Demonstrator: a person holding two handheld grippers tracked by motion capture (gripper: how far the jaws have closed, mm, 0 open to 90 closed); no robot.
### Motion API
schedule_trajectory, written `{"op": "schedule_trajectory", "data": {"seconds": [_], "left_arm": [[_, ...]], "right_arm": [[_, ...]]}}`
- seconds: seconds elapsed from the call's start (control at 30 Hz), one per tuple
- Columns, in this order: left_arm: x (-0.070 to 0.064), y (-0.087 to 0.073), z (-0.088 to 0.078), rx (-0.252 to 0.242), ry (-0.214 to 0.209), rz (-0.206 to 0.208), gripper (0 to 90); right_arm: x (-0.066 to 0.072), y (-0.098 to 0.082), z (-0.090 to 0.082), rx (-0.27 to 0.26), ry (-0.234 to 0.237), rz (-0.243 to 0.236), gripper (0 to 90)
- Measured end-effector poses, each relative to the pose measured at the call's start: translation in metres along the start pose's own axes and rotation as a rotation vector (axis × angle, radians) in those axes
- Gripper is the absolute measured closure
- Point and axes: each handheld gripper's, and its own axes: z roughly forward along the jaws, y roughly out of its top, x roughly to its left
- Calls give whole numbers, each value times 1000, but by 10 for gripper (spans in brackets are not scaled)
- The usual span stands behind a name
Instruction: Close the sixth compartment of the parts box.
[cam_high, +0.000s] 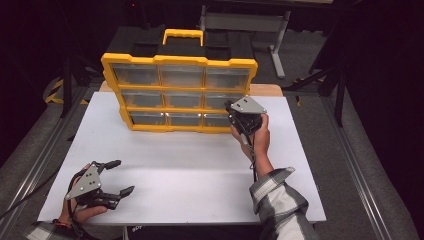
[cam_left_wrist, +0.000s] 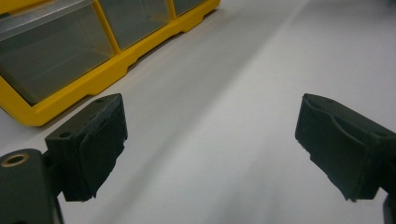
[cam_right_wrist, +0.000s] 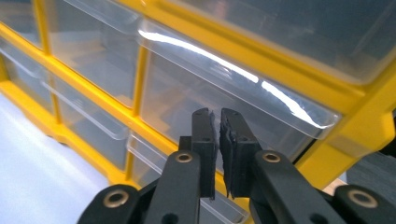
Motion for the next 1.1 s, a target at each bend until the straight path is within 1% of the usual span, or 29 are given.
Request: {"op": "schedule_trajectory", "data": {"seconds": [0.1, 0.17, 0.23, 0.37, 0.43, 0.47, 0.6, 0.67, 0.73, 0.87, 0.97, 1.0, 1.1], "left_arm": [[0, 0, 0, 0, 0, -3, 102], [0, 0, 1, 5, 1, 2, 102], [0, 1, 1, 6, -4, 6, 102], [0, 1, 0, -6, 3, -6, 102], [-1, 1, -1, -3, 5, -3, 102], [-1, 1, 0, -2, 4, -2, 102], [-1, 1, 0, -2, 5, -4, 102], [-1, 0, 0, -1, 5, -11, 102], [-1, 0, 1, 3, 4, -6, 102], [-1, 0, 2, 5, 1, -2, 102], [-1, 0, 1, 5, 0, -5, 102], [-1, 0, 1, 6, -1, -4, 102], [-1, 0, 2, 7, -1, -3, 102]], "right_arm": [[1, 2, -4, -15, 5, 2, 825], [2, 3, -6, -19, 8, -3, 818], [5, 4, -8, -14, 29, -17, 806], [9, 6, -11, -21, 34, -30, 781], [10, 7, -12, -26, 35, -29, 777], [10, 7, -14, -34, 43, -22, 762], [11, 7, -16, -40, 46, -21, 719], [10, 7, -16, -41, 44, -18, 685], [10, 7, -16, -42, 52, -15, 624], [10, 7, -18, -53, 58, -8, 539], [11, 7, -19, -56, 51, -13, 470], [12, 7, -19, -56, 62, -10, 446], [14, 6, -18, -58, 49, -18, 398]]}}
